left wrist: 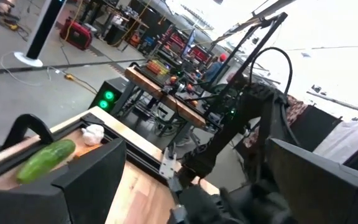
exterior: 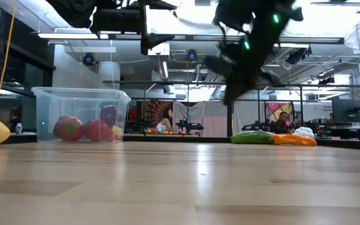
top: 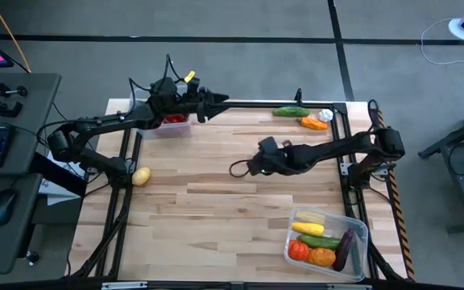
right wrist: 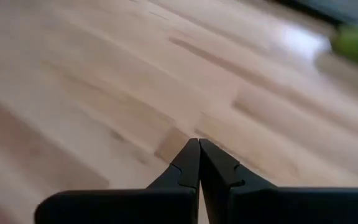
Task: Sort produce into baskets
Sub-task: Put the orange chili pepper into the bottom transparent bin
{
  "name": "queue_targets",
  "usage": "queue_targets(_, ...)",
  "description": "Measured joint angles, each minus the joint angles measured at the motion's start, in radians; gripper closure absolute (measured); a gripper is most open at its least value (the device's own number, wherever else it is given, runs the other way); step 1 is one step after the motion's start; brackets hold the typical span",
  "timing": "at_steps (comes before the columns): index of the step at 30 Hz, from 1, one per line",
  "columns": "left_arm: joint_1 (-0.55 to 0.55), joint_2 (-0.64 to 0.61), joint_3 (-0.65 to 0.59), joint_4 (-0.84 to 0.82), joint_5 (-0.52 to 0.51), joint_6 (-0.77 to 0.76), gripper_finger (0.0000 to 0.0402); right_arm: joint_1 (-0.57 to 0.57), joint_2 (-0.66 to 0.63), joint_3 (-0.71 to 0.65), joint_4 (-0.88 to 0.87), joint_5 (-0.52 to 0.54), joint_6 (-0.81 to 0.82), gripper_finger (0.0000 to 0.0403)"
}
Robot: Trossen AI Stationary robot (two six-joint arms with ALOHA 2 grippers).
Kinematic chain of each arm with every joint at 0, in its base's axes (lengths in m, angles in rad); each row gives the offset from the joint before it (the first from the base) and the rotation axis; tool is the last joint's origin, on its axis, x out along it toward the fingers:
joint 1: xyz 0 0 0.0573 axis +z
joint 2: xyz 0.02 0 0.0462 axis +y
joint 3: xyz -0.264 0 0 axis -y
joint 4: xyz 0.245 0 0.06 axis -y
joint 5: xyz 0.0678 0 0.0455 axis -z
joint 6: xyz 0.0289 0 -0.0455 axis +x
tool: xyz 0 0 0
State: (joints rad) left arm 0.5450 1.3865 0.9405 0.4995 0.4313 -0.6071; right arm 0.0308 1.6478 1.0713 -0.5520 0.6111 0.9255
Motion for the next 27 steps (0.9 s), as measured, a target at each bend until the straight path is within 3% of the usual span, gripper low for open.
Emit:
queue_targets(3,-0.007,0.000,0.000,0.000,0.000,-0.021,0.0027,-0.007,0.000,0.098,-0.072,-0.051,-0.193,0.0402)
queue_targets(8,-0.010,0.000,0.000,0.000,0.000,-0.040,0.0027,-0.058,0.000,0.234,-0.206,-0.230,-0.488,0.0402)
queue_targets(15,-0.009,-0.002,0.000,0.033,0.000,-0.100,0.0027,-0.135,0.000,0.290,-0.253,-0.463,-0.611,0.0402)
queue_targets(19,-0.009,-0.014,0.000,0.032,0.000,-0.083,0.0027,-0.176,0.000,0.288,-0.371,-0.442,-0.617,0.0397)
queue_targets(22,-0.007,-0.017,0.000,0.030,-0.006,-0.064,0.0027,-0.249,-0.013,0.255,-0.438,-0.380,-0.588,0.0371)
queue_targets(27,0.028,-0.017,0.000,0.030,-0.004,-0.065,0.0027,-0.387,-0.081,0.079,-0.446,-0.322,-0.314,0.0289)
